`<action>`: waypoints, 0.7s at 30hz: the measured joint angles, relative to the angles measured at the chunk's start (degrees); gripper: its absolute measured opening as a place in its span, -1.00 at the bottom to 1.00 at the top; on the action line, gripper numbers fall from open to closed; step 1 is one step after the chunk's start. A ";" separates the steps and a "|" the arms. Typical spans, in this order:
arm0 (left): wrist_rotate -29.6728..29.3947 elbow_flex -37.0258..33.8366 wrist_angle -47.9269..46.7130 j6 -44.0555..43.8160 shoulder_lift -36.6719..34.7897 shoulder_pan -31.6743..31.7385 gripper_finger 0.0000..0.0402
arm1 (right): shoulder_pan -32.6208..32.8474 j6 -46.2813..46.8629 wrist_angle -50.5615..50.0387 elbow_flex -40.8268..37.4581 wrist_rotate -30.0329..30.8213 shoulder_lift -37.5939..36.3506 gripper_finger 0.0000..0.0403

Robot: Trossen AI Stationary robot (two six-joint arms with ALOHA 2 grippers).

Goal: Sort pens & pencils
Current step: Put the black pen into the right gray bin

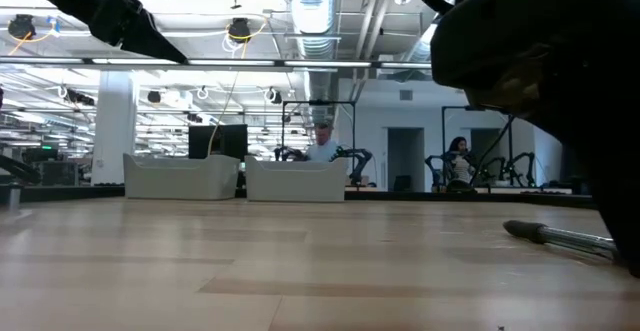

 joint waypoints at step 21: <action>-0.02 0.00 -0.02 0.02 0.01 0.00 -0.59 | -0.29 1.62 1.88 -0.28 2.15 -0.01 -0.21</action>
